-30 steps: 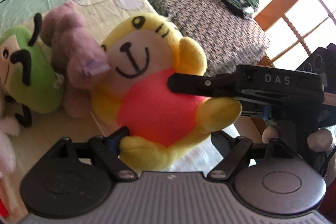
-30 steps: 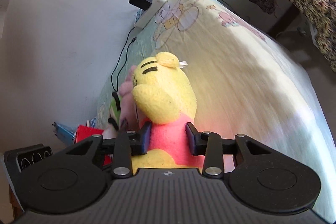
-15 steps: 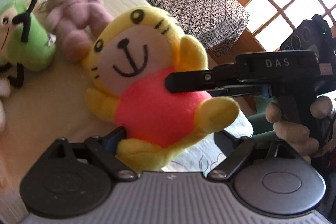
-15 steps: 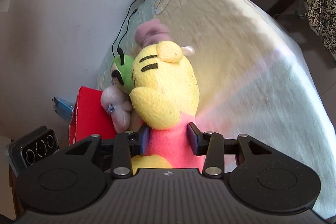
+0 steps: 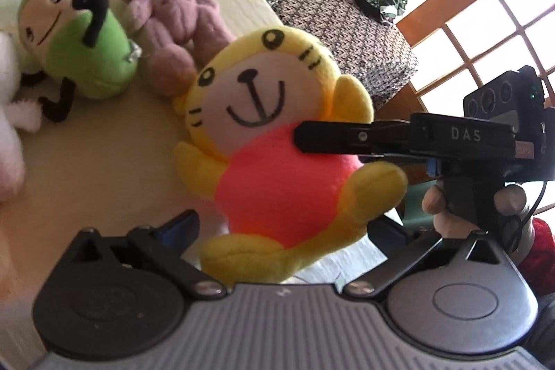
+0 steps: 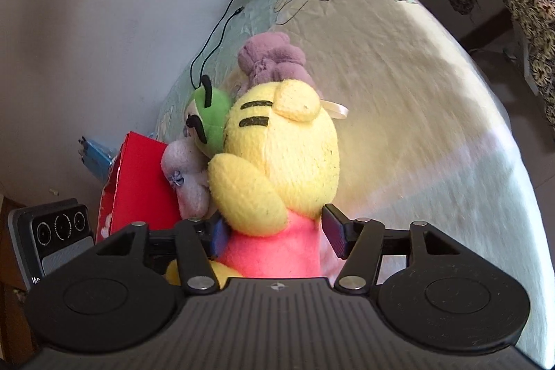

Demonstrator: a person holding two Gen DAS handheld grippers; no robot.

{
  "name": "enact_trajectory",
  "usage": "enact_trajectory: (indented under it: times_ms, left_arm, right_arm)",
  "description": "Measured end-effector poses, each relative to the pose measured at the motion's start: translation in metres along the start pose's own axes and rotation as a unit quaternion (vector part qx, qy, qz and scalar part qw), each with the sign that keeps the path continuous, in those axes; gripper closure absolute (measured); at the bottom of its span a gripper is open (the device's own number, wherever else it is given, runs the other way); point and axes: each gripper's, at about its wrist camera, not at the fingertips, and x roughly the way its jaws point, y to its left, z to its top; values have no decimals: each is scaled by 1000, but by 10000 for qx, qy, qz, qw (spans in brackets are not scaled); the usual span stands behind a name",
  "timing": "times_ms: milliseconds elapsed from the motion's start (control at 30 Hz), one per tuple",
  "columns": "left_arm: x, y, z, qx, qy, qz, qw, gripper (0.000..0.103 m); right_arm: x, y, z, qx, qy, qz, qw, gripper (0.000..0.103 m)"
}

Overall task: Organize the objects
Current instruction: 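Lift and carry the yellow tiger in the right tool to the red box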

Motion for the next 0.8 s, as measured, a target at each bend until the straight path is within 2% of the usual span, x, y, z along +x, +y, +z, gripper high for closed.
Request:
enact_trajectory:
  times_ms: [267, 433, 567, 800]
  left_arm:
    - [10, -21, 8, 329, -163, 300, 9989, 1]
    - [33, -26, 15, 339, 72, 264, 9991, 1]
    - [31, -42, 14, 622, -6, 231, 9978, 9]
    - [25, -65, 10, 894, -74, 161, 9958, 9]
  right_arm:
    - [6, -8, 1, 210, 82, 153, 9996, 44]
    - [3, -8, -3, 129, 19, 131, 9998, 54]
    - [-3, -6, -5, -3, -103, 87, 9999, 57]
    - [-19, 5, -15, -330, -273, 73, 9991, 59]
